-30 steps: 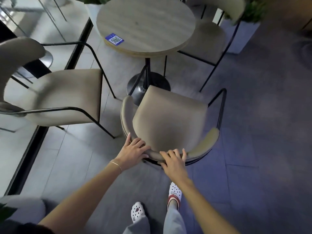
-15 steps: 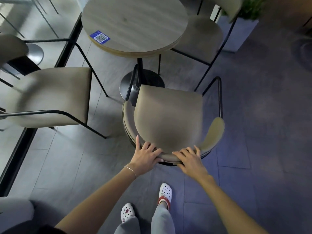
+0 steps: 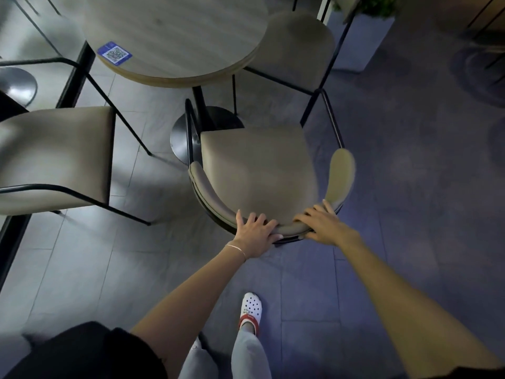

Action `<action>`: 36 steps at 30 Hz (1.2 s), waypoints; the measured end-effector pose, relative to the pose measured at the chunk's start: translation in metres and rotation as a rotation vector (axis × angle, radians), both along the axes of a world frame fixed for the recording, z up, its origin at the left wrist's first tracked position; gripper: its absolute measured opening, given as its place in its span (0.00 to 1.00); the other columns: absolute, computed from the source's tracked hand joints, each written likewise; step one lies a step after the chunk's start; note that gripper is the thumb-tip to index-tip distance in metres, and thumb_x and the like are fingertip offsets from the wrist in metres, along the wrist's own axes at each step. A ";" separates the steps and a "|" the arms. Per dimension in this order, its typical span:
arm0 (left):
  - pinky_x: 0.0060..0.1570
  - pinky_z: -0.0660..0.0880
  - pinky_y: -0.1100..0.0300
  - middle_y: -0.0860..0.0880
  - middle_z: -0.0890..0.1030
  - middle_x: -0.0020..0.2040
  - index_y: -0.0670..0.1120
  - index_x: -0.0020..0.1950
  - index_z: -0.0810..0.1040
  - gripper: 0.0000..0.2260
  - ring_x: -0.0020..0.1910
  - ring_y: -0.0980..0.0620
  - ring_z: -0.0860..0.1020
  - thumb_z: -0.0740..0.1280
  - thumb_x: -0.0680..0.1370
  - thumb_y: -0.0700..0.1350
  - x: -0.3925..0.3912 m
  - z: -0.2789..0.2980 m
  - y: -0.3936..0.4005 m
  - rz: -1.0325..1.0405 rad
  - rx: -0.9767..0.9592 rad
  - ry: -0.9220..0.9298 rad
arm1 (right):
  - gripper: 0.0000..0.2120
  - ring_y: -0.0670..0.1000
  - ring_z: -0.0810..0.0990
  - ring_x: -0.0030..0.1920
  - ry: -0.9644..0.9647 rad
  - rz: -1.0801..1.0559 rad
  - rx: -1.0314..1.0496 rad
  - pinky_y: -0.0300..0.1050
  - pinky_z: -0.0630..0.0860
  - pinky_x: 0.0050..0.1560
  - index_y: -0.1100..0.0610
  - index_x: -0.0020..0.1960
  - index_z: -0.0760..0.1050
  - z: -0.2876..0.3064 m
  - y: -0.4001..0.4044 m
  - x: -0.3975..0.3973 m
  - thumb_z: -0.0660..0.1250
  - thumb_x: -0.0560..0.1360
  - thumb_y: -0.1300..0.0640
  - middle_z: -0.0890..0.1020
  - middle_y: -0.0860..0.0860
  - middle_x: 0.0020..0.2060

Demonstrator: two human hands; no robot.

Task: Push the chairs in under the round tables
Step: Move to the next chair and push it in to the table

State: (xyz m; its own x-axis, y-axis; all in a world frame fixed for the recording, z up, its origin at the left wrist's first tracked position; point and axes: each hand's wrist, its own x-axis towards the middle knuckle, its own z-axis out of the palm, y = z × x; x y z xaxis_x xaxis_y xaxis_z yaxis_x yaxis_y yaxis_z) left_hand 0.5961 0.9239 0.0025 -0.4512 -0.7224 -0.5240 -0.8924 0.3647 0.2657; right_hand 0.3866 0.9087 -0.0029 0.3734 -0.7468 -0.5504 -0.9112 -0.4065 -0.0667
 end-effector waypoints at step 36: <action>0.67 0.65 0.45 0.45 0.69 0.70 0.49 0.73 0.64 0.22 0.70 0.42 0.68 0.60 0.78 0.49 0.382 0.109 -0.023 0.600 -0.136 -0.041 | 0.32 0.61 0.67 0.68 -0.392 -0.196 0.133 0.54 0.68 0.67 0.53 0.73 0.61 0.111 -0.067 0.422 0.66 0.74 0.45 0.69 0.60 0.67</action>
State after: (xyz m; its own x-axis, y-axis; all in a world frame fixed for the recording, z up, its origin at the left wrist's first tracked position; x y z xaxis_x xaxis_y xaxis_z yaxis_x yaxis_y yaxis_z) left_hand 0.9782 0.9007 0.1118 0.0727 -0.9056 -0.4178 -0.9610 -0.1757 0.2136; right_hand 0.8088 0.8417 0.1086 0.4310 -0.7567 -0.4916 -0.8658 -0.1934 -0.4615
